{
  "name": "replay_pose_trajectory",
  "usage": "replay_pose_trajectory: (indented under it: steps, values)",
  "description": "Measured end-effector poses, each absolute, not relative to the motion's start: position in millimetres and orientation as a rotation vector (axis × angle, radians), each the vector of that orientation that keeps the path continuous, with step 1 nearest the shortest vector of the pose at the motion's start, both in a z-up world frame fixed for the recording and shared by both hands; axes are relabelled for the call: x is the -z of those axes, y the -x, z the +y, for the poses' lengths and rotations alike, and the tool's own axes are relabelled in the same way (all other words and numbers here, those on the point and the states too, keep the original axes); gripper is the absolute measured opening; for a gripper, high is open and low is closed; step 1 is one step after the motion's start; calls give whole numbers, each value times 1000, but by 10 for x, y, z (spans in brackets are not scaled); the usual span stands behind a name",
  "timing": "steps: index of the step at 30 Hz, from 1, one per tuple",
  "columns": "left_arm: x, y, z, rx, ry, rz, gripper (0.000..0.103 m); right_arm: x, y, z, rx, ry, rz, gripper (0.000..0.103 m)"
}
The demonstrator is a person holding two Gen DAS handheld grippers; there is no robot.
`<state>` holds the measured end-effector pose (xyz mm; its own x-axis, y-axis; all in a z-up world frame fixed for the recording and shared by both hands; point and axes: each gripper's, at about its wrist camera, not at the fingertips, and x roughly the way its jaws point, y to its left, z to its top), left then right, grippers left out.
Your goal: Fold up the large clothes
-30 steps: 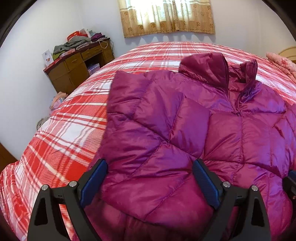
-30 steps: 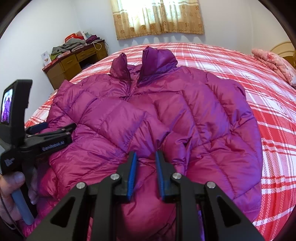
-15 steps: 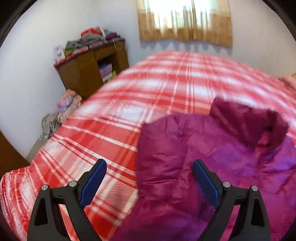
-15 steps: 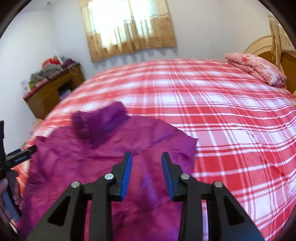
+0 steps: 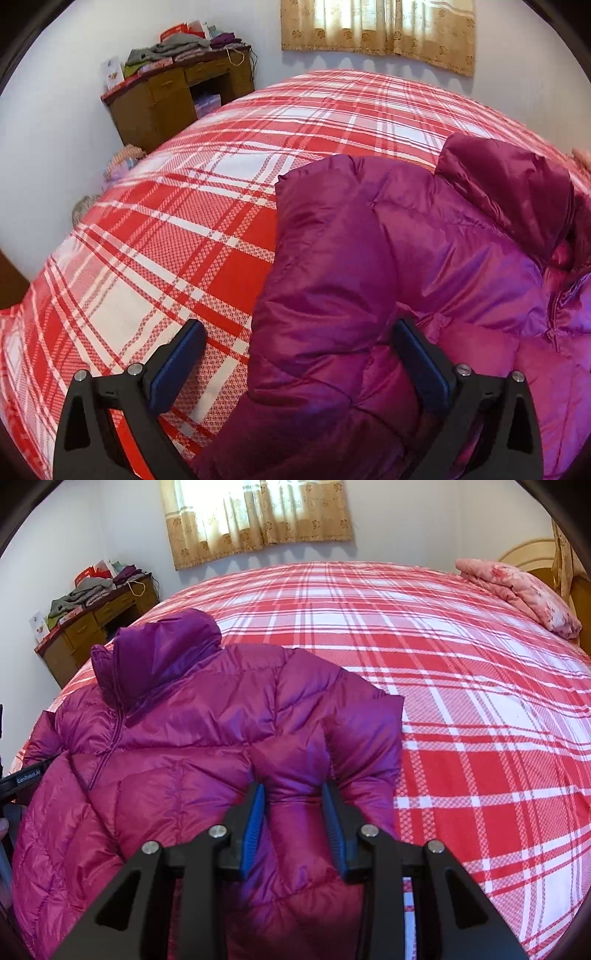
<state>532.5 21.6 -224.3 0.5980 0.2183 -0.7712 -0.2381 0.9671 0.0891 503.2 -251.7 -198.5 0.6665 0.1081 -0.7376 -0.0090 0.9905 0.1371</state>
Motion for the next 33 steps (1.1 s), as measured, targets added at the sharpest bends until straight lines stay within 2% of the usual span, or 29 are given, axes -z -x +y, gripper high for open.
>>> replay_pose_trajectory:
  steps: [21, 24, 25, 27, 28, 29, 33]
  values:
    - [2253, -5299, 136, -280, -17, 876, 102, 2009, -5054, -2434, -47, -97, 833, 37]
    - [2189, -5307, 167, -260, -27, 929, 102, 1994, -5056, -2429, -47, -93, 839, 37]
    - [2102, -5315, 181, -261, -31, 944, 102, 1972, -5057, -2440, -59, -97, 848, 42]
    - [1822, -5278, 207, -227, -21, 878, 102, 1888, -5061, -2456, -94, -96, 880, 62]
    - [1682, -5286, 205, -204, -20, 840, 102, 1802, -5056, -2463, -121, -107, 878, 77]
    - [1522, -5336, 192, -184, -22, 811, 102, 1701, -5065, -2455, -147, -111, 862, 83]
    - [1169, -5684, 125, -119, 62, 784, 102, 1215, -5331, -2364, -165, -123, 797, 84]
